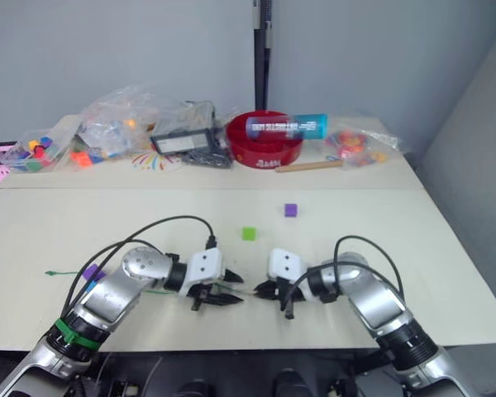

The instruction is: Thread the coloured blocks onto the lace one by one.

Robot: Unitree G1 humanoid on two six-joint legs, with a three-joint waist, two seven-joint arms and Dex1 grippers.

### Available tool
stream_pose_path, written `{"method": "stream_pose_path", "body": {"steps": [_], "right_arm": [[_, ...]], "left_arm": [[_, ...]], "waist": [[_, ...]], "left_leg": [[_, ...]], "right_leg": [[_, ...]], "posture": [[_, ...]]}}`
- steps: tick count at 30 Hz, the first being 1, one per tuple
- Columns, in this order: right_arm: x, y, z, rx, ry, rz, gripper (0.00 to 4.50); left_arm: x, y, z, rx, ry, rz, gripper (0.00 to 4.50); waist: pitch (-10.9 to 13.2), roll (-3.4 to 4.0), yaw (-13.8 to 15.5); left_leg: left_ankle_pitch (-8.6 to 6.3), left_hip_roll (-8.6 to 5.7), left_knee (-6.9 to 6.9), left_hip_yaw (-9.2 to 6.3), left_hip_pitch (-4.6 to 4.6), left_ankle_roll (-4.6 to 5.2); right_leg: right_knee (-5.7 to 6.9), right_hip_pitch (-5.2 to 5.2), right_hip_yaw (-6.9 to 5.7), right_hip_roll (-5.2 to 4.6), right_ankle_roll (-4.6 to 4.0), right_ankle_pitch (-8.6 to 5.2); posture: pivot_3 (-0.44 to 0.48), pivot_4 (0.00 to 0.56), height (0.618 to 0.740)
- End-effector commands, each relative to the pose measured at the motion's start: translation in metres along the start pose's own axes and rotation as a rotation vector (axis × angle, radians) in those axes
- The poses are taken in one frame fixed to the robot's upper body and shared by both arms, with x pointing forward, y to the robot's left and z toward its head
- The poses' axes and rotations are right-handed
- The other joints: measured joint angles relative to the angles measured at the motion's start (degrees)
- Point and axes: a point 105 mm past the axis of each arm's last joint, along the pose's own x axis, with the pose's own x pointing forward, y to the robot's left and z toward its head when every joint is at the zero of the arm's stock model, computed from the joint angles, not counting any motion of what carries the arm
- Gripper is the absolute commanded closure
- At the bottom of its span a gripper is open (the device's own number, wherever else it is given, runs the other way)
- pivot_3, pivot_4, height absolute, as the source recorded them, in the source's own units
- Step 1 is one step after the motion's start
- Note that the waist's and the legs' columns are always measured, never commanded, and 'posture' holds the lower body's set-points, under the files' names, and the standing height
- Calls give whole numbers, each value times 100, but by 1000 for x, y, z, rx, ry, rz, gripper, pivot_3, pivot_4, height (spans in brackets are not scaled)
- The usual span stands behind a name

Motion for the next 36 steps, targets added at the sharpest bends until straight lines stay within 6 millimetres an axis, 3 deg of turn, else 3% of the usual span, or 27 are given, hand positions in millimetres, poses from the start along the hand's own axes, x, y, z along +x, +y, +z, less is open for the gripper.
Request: {"method": "stream_pose_path", "body": {"steps": [1, 5, 16, 22, 27, 30, 32, 36], "right_arm": [[-4, -3, 10, -36, -21, -19, 4500], [-4, -3, 10, -36, -21, -22, 4500], [-3, 1, 12, -21, -43, -31, 4500], [-13, -1, 21, 65, -131, -134, 2526], [-37, -12, 24, 221, -247, -332, 843], [-47, -32, 17, 310, -298, -563, 843], [-51, -49, -1, 350, -257, -792, 843], [-42, -69, -7, 419, -266, -1110, 843]], "left_arm": [[-1, 2, 7, 26, -19, 0, 3214], [-1, 1, 6, 23, -15, -7, 4480], [-5, 6, 5, 21, -14, 22, 4480], [-12, 7, 1, 17, 4, 23, 4500], [-20, 8, -1, 14, 22, 30, 4500], [-24, 7, -4, 8, 37, 32, 4500], [-27, 5, -7, 4, 47, 32, 4500], [-28, 4, -7, -4, 50, 35, 4500]], "waist": [[0, 0, 1], [0, 0, 4], [0, 0, 4], [0, 0, 5], [0, 0, 13], [0, 0, -4], [-1, 2, -14], [-2, 4, -15]], "left_leg": [[0, 0, 0, 0, 0, 0], [0, -1, 0, 0, 0, 0], [0, 0, 0, 0, 0, 0], [0, 0, 0, -1, -1, 0], [0, 0, 0, -2, -2, 0], [0, 0, 0, -1, -2, 0], [0, 0, 0, -1, 0, 0], [0, 1, -2, 1, -2, -1]], "right_leg": [[0, 0, 0, 0, 0, 0], [0, 0, 0, 0, 0, 0], [0, 0, 0, 0, 0, 0], [0, 0, 0, 0, 0, 0], [0, 0, -1, -1, 0, 0], [0, 0, 0, -1, 0, 0], [2, -2, 1, 0, 0, 0], [6, -8, 2, 1, 0, 0]], "posture": [[0, 150, 731], [0, 150, 731], [0, 150, 731], [0, 150, 731], [0, 150, 731], [0, 150, 731], [0, 150, 731], [0, 150, 731]]}}
